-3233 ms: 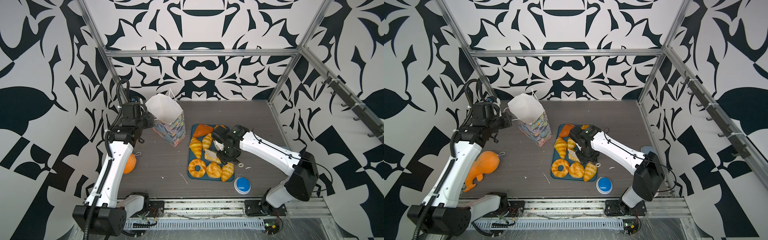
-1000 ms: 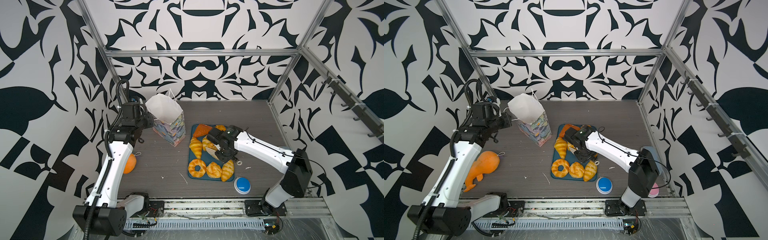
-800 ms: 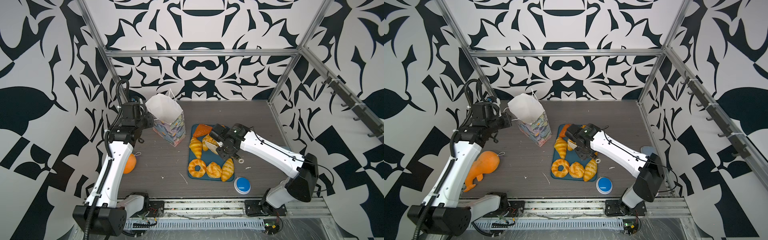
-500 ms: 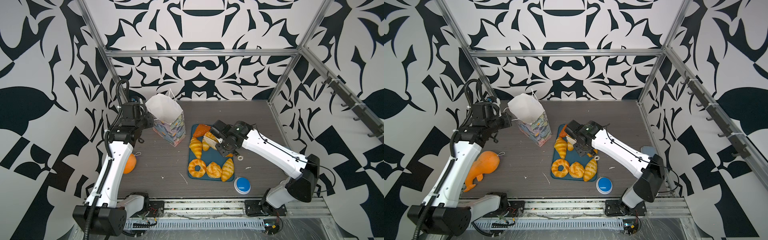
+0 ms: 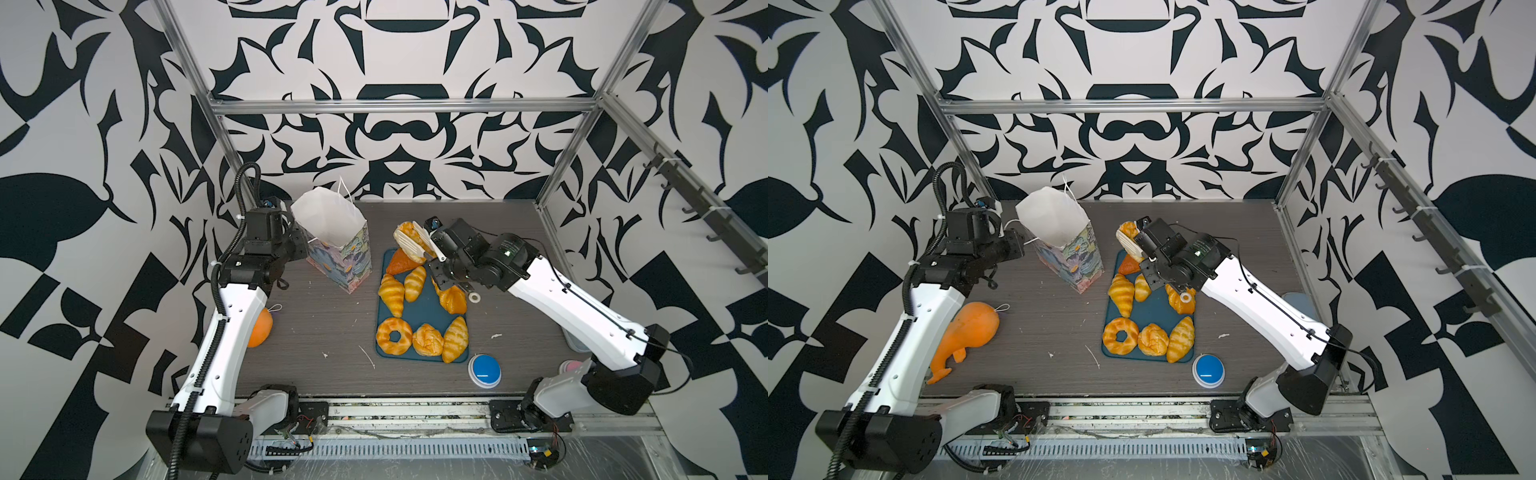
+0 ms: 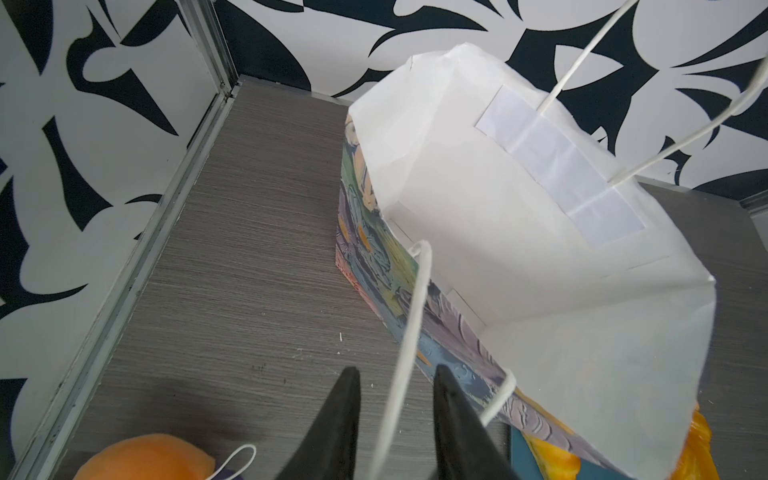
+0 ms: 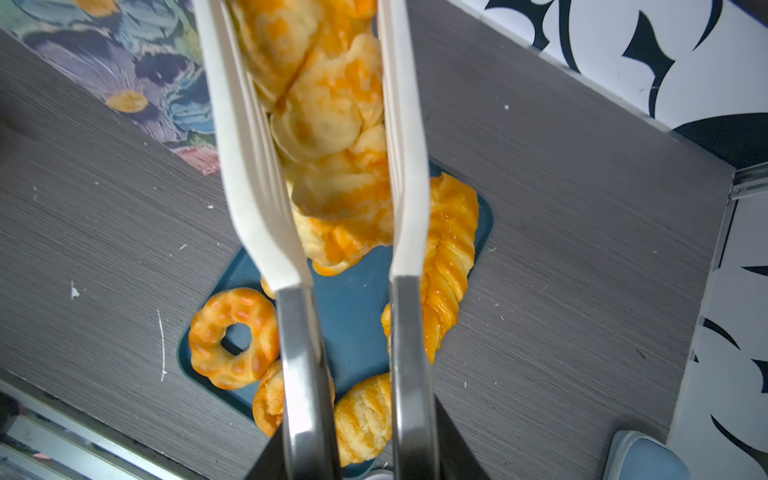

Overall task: Place the fake bread into the paper bag
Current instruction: 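Lift the pinched twisted bread with the tongs over the paper bag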

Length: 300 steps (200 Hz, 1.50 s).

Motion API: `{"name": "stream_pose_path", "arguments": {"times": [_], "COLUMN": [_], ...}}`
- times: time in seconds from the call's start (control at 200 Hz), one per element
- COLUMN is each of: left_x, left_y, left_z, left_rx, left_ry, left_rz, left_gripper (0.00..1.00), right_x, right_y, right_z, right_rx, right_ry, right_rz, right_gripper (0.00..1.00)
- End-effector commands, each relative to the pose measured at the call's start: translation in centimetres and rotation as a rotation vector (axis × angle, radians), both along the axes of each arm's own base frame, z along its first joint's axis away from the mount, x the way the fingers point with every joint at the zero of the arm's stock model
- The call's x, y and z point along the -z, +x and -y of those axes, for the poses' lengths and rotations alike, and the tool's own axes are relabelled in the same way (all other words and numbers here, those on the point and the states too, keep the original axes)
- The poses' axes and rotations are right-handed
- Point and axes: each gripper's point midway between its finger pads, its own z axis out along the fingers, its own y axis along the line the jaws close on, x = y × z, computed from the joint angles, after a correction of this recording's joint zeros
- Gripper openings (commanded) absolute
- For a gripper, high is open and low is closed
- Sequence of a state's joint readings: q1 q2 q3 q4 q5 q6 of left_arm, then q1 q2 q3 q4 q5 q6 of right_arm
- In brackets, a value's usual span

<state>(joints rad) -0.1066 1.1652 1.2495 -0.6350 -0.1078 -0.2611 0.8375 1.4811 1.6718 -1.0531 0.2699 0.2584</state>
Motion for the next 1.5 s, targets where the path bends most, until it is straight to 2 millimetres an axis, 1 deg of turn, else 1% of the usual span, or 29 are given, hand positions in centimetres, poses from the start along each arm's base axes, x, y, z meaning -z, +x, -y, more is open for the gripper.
{"name": "stream_pose_path", "arguments": {"times": [0.0, 0.195, 0.4, 0.585, 0.68, 0.825, 0.995, 1.175, 1.32, 1.495], "left_x": [0.0, 0.3, 0.3, 0.3, 0.2, 0.2, 0.4, 0.5, 0.4, 0.4], "left_y": [-0.6, -0.5, -0.4, -0.4, -0.3, -0.3, -0.2, -0.2, -0.2, -0.4], "left_z": [-0.6, -0.5, -0.4, -0.1, 0.0, 0.0, 0.1, 0.1, 0.2, 0.1], "left_rx": [-0.017, -0.013, -0.010, -0.001, 0.002, 0.006, 0.007, 0.011, 0.012, 0.011], "left_ry": [0.018, 0.014, 0.012, -0.002, -0.007, -0.006, -0.008, -0.007, -0.009, -0.007], "left_rz": [-0.005, -0.012, -0.011, -0.012, -0.012, -0.008, -0.014, -0.016, -0.013, -0.013], "left_gripper": [0.33, 0.34, 0.33, 0.34, 0.34, 0.34, 0.34, 0.34, 0.34, 0.34], "right_x": [-4.8, -8.1, -11.7, -13.7, -14.2, -14.4, -13.6, -13.3, -11.9, -10.2], "right_y": [1.4, 1.9, 2.6, 2.7, 2.8, 3.0, 3.4, 3.7, 4.5, 5.8], "right_z": [-1.2, -2.6, -4.5, -6.9, -8.2, -9.8, -12.8, -14.9, -16.5, -17.5], "right_rx": [0.007, -0.023, -0.068, -0.149, -0.177, -0.213, -0.264, -0.297, -0.304, -0.277], "right_ry": [0.131, 0.239, 0.328, 0.406, 0.423, 0.439, 0.460, 0.477, 0.476, 0.435], "right_rz": [0.132, 0.201, 0.263, 0.266, 0.260, 0.252, 0.214, 0.201, 0.166, 0.137], "right_gripper": [0.38, 0.38, 0.38, 0.38, 0.38, 0.38, 0.38, 0.38, 0.38, 0.38]}}
